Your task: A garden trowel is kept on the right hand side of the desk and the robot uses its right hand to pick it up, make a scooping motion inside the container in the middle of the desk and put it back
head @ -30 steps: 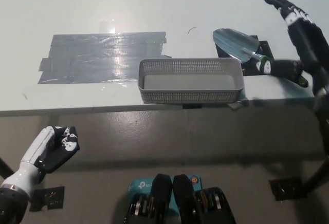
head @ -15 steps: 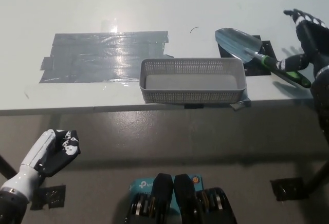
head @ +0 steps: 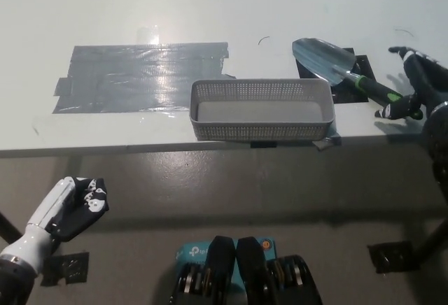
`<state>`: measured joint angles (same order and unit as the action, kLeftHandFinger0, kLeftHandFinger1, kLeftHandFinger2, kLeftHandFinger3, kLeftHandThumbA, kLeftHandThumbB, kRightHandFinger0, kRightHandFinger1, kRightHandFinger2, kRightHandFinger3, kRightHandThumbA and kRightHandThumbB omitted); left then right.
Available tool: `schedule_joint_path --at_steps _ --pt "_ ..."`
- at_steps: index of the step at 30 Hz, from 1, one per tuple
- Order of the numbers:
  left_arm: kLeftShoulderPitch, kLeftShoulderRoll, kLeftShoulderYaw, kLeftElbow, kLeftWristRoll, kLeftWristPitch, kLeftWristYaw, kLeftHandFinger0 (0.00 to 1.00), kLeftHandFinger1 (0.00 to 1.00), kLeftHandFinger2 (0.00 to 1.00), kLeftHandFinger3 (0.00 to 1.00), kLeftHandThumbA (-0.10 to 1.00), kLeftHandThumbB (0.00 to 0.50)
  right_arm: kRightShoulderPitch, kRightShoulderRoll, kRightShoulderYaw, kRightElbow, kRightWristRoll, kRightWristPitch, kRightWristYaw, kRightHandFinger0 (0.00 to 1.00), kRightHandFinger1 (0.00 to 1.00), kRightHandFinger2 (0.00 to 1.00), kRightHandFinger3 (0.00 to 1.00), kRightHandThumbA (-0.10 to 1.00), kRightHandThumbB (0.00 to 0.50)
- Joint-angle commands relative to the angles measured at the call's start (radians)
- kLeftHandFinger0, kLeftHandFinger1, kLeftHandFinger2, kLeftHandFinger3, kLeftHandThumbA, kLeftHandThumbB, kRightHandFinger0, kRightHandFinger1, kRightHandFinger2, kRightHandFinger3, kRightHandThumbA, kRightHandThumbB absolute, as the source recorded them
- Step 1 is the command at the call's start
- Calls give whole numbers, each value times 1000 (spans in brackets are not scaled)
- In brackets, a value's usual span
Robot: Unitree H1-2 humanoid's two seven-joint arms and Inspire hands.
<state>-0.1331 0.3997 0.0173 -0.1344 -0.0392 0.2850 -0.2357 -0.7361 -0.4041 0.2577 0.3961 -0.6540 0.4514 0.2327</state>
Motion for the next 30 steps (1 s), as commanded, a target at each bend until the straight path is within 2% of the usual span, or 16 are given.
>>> schedule_joint_path --at_steps 1,7,9,11,13,15,17,22,27,30 --pt "-5 22 2 -23 3 6 -16 0 0 1 101 -91 500 -71 -20 -7 44 30 -7 20 1000 1000 1000 1000 1000 500" --pt "2 17 -2 -21 3 -1 -16 0 0 0 99 -100 500 -154 -29 27 148 8 -32 16 1000 1000 1000 1000 1000 500" --pt "4 18 -1 -21 0 -16 -18 0 0 0 94 -100 500 -167 -36 36 188 10 -54 1 1000 1000 1000 1000 987 500" --pt "6 23 -1 -26 3 -24 -19 0 0 0 92 -96 500 -185 -47 45 259 7 -73 -22 1000 1000 1000 1000 928 500" --pt "5 23 0 -30 3 -19 -19 0 0 0 90 -74 500 -195 -56 52 289 6 -80 -30 1000 1000 1000 1000 921 500" --pt "8 20 1 -35 5 -14 -15 0 0 0 87 -99 500 -207 -59 69 322 -6 -91 -41 1000 1000 1000 1000 928 500" --pt "5 19 -6 -41 16 -5 -11 0 0 0 84 -96 500 -221 -47 78 331 -6 -91 -42 1000 1000 1000 1000 889 500" --pt "4 13 -5 -41 10 -11 -13 0 0 0 80 -68 500 -244 -29 129 297 -20 -63 4 1000 1000 1000 1000 896 500" --pt "1 17 -3 -40 7 -16 -17 0 0 0 68 -72 500 -224 -2 185 272 -26 -48 49 1000 1000 1000 1000 779 500" --pt "-5 17 -7 -39 16 -19 -14 0 0 0 52 -90 500 -223 3 221 255 -41 -43 62 1000 1000 1000 1000 764 500"
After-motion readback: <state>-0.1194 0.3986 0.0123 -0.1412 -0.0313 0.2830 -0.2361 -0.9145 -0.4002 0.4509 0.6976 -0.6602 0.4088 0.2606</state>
